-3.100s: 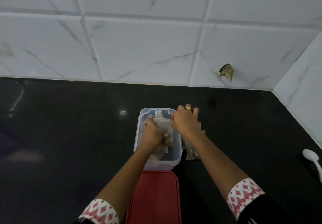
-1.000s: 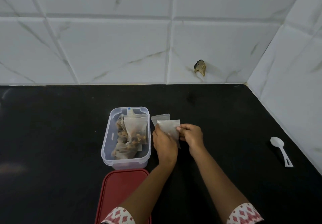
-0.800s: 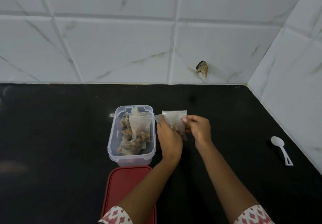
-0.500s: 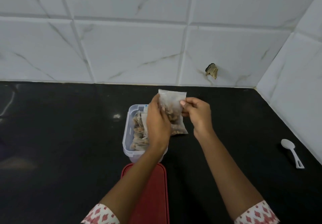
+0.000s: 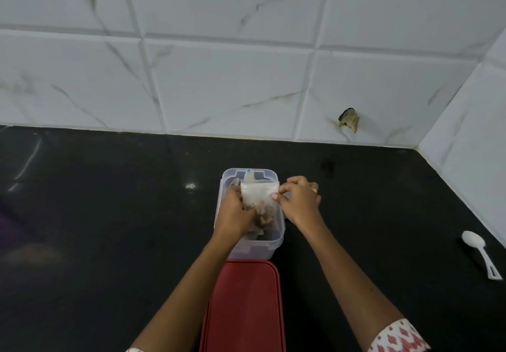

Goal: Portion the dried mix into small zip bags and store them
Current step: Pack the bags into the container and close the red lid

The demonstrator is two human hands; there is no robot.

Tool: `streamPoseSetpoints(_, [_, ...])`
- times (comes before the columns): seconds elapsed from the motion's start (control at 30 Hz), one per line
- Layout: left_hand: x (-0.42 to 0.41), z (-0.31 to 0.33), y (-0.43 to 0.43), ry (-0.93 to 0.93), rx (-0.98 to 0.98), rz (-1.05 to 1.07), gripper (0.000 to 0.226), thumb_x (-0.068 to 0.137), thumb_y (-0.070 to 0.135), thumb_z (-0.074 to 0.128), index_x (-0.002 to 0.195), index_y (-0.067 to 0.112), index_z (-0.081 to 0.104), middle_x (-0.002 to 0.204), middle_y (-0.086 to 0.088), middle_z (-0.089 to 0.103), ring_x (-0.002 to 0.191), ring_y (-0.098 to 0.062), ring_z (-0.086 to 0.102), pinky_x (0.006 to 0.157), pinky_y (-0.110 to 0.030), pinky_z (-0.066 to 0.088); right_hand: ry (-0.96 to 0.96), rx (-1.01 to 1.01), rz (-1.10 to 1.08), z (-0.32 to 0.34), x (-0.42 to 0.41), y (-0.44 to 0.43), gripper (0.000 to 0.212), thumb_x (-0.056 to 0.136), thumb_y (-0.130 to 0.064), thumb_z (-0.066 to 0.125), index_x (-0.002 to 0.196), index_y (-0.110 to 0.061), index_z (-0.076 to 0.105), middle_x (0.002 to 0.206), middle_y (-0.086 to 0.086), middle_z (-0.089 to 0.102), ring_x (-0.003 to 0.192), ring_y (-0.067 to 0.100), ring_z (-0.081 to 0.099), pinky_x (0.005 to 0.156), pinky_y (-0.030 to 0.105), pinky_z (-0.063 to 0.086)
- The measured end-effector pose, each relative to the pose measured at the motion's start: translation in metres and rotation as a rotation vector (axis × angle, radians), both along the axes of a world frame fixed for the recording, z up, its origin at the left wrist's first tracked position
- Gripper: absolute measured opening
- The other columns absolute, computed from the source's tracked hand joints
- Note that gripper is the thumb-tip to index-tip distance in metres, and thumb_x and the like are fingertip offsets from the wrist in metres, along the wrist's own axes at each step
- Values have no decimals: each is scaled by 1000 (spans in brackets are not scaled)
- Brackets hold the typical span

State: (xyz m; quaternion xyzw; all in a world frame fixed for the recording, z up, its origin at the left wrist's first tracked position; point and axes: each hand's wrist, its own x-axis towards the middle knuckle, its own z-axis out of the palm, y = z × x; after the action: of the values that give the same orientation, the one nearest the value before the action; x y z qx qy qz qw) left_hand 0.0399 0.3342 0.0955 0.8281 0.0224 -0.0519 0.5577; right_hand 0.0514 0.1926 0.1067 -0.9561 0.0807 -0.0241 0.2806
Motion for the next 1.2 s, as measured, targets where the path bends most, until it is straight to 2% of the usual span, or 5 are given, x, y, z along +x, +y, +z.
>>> streamPoseSetpoints(0.3, [13, -6, -6, 28, 202, -95, 97, 77, 16, 71, 148, 8, 5, 123, -9, 51, 103, -22, 57, 82, -29, 51, -33, -288, 195, 5, 4, 4, 49, 86, -37, 59, 132, -30, 43, 135, -6, 38, 124, 22, 26, 96, 36, 22])
streamPoseSetpoints(0.6, [11, -6, -12, 142, 477, -130, 72, 89, 14, 57, 143, -1, 12, 135, -21, 44, 120, -33, 48, 99, -38, 41, 3, -483, 275, -7, 13, 11, 30, 86, -23, 62, 115, -24, 60, 137, -4, 36, 133, 28, 21, 105, 48, 18])
streamPoseSetpoints(0.9, [10, 23, -37, -241, 514, -20, 60, 90, 23, 56, 140, 4, 28, 141, -10, 35, 129, -21, 34, 101, -19, 23, -180, 431, -107, -2, 25, -37, 17, 88, -14, 59, 104, -16, 67, 113, 3, 62, 104, 15, 55, 95, 31, 44])
streamPoseSetpoints(1.07, [22, 27, -111, 88, 104, -49, 57, 95, 13, 48, 145, 8, 23, 149, -9, 28, 133, -21, 36, 95, -20, 34, -21, 704, -349, -24, 34, -70, 21, 89, -8, 54, 107, -9, 64, 103, 6, 64, 91, 15, 59, 87, 34, 50])
streamPoseSetpoints(1.2, [46, 10, -138, 295, 246, 51, 67, 91, 21, 56, 144, 4, 19, 149, -17, 26, 139, -30, 25, 112, -38, 24, 103, 784, -480, -52, 39, -80, 25, 86, -11, 59, 111, -11, 62, 106, 8, 64, 95, 20, 62, 90, 39, 52])
